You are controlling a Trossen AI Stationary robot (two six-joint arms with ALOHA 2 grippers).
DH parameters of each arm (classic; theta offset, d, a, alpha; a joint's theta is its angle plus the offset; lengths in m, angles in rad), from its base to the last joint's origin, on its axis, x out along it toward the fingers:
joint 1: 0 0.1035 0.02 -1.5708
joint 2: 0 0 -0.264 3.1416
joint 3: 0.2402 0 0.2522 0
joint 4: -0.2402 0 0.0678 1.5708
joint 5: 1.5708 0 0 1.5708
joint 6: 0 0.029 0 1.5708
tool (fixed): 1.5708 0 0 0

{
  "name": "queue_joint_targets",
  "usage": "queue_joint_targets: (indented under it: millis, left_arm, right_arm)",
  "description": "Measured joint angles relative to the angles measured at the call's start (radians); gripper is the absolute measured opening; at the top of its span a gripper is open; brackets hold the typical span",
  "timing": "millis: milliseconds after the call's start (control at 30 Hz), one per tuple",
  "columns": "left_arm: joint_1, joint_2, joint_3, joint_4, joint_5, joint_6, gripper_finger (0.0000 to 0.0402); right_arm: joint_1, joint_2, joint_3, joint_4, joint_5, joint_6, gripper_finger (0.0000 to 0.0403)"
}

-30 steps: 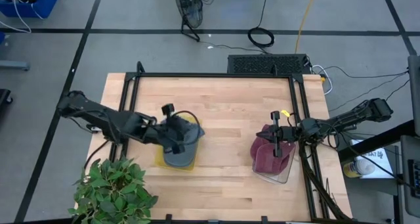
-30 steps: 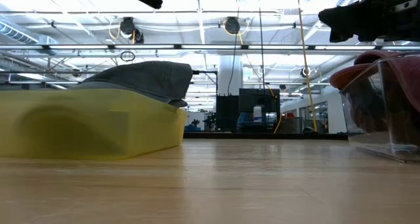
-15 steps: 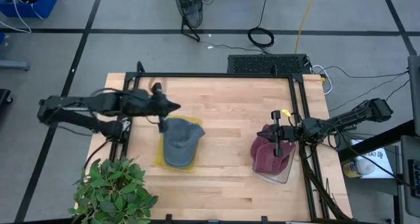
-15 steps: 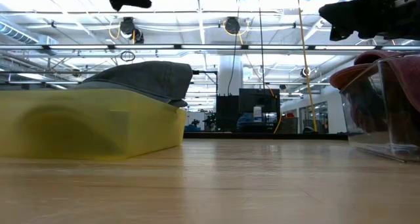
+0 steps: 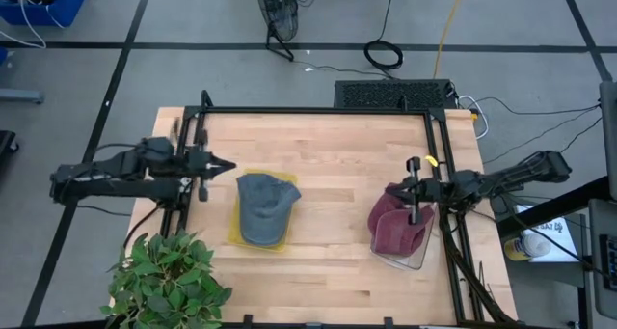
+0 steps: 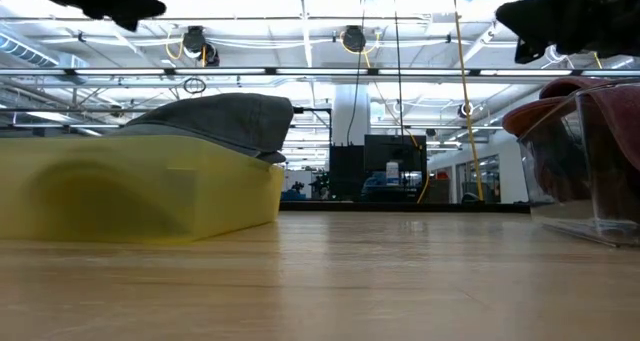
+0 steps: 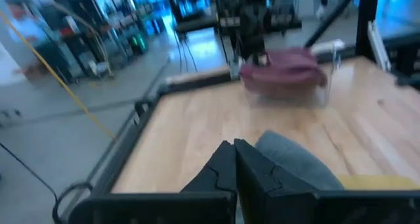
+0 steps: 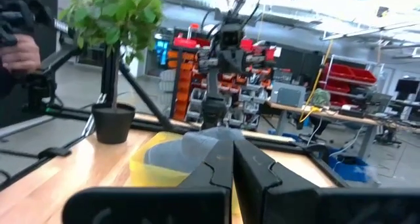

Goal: Pick & Place hat
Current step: Return to Home Position

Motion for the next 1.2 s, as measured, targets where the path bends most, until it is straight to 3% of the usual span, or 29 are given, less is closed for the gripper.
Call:
queue_joint_targets:
  millis: [167, 333, 433, 600, 733, 1033, 1200]
  left_arm:
    - [0.0, -0.121, -0.066, 0.123, 0.0, -0.029, 0.0004]
    - [0.0, -0.151, -0.167, 0.244, -0.025, -0.057, 0.0003]
    - [0.0, -0.15, -0.241, 0.313, -0.055, -0.044, 0.0004]
    - [0.006, -0.15, -0.354, 0.487, -0.079, -0.008, 0.0004]
    - [0.037, -0.149, -0.406, 0.513, -0.079, -0.022, 0.0002]
    - [0.078, -0.15, -0.544, 0.646, -0.035, -0.073, 0.0003]
    - [0.095, -0.149, -0.548, 0.607, 0.005, -0.082, 0.0003]
  right_arm:
    - [0.0, -0.176, 0.0, -0.162, 0.002, 0.006, 0.0]
    - [0.0, -0.261, 0.0, -0.281, -0.001, 0.053, 0.0]
    - [0.0, -0.271, -0.006, -0.337, -0.027, 0.058, 0.0]
    - [0.0, -0.27, -0.08, -0.25, -0.076, 0.024, 0.0]
    - [-0.002, -0.281, -0.085, -0.218, -0.003, 0.037, 0.0]
    - [-0.002, -0.283, -0.088, -0.254, -0.002, 0.062, 0.0]
    - [-0.002, -0.283, -0.089, -0.255, 0.0, 0.063, 0.0]
